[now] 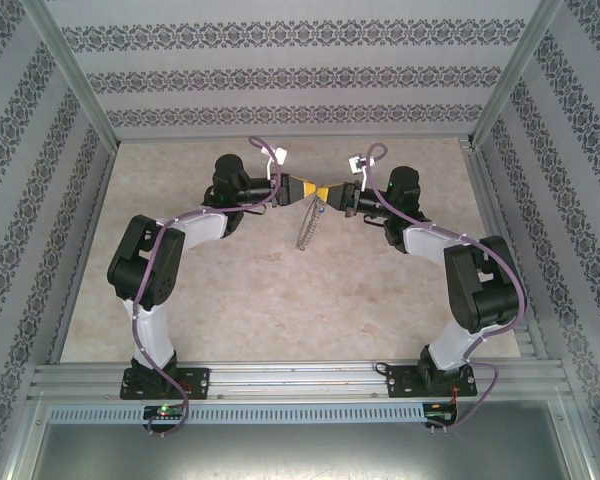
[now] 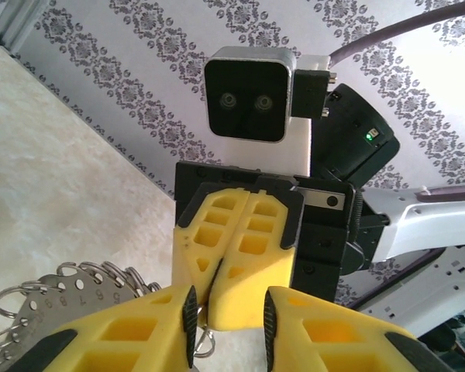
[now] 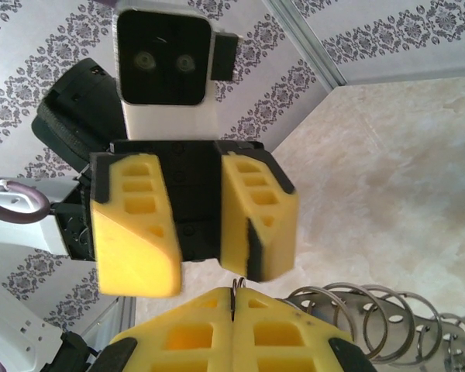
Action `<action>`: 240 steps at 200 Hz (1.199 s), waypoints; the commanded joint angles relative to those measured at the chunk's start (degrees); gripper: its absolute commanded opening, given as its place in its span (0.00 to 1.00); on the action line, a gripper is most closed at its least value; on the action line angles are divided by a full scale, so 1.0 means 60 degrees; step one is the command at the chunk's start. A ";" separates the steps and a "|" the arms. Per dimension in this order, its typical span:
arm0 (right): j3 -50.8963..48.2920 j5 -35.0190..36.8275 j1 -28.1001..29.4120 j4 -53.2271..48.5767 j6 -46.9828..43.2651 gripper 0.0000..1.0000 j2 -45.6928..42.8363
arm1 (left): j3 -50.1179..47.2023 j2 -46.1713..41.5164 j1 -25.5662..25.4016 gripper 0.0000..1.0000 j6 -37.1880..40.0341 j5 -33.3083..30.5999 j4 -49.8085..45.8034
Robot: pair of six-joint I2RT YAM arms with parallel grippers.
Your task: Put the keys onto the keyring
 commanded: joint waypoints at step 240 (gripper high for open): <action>-0.1604 0.1060 -0.0854 0.0985 0.0118 0.48 -0.1476 | -0.0174 0.0011 -0.0242 0.00 -0.0434 0.0030 0.1259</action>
